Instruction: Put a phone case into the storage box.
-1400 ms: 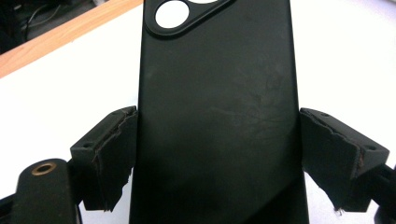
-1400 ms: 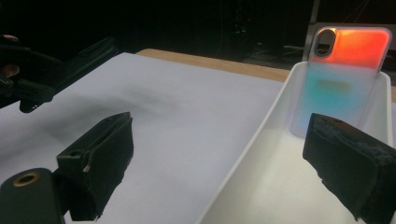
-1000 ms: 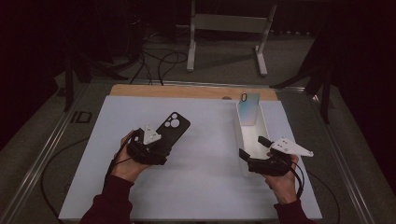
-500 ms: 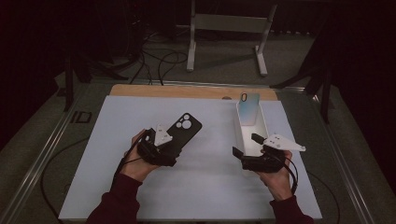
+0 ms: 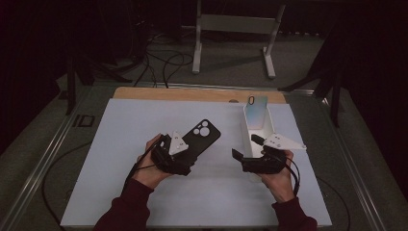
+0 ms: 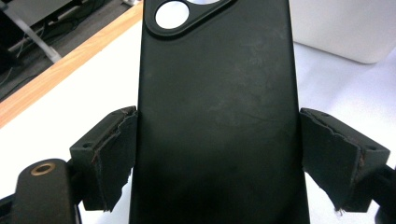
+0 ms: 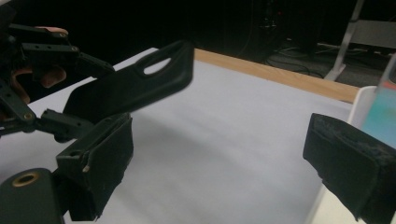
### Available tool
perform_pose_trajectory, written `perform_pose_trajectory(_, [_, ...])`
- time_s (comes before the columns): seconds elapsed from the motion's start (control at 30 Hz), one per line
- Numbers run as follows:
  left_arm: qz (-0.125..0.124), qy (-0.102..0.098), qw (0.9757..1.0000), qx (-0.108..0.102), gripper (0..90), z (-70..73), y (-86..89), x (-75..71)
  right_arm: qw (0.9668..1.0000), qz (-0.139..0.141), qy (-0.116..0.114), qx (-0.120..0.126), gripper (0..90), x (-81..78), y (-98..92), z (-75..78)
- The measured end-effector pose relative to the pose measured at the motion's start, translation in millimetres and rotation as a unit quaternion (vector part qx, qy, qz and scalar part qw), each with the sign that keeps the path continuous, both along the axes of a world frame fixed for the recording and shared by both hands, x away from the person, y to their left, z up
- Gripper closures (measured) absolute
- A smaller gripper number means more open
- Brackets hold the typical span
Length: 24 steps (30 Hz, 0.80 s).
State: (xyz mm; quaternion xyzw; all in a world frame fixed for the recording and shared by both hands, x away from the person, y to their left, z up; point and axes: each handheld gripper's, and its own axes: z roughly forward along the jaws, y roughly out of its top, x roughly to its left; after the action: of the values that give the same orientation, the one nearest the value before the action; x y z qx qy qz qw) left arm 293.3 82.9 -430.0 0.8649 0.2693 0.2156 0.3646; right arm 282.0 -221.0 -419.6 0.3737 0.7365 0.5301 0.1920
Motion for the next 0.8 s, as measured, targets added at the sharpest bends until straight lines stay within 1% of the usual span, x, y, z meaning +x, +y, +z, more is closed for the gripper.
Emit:
perform_pose_trajectory(0.23, [-0.015,-0.008,0.9999,-0.001,15.7,2.4,-11.0,-3.4,0.9999,0.010,0.004,0.000,8.4,3.6,7.9,0.9])
perform_pose_trajectory(0.37, [-0.025,-0.010,0.9996,-0.007,15.7,4.3,-17.7,-5.3,0.9999,0.015,0.006,0.001,8.6,5.9,11.3,1.5])
perform_pose_trajectory(0.47, [-0.035,-0.015,0.9992,-0.011,15.7,6.1,-21.9,-8.1,0.9998,0.017,0.011,-0.001,8.5,7.3,13.9,2.6])
perform_pose_trajectory(0.6, [-0.045,-0.018,0.9988,-0.013,15.7,7.9,-25.7,-10.5,0.9997,0.022,0.015,-0.001,8.5,8.3,18.1,3.5])
perform_pose_trajectory(0.67, [-0.050,-0.020,0.9984,-0.013,15.7,8.8,-27.5,-11.6,0.9996,0.025,0.015,0.001,8.6,8.7,20.3,3.9])
perform_pose_trajectory(0.8, [-0.056,-0.025,0.9980,-0.017,15.7,10.1,-30.8,-13.5,0.9993,0.030,0.023,0.006,9.0,9.6,24.3,4.7])
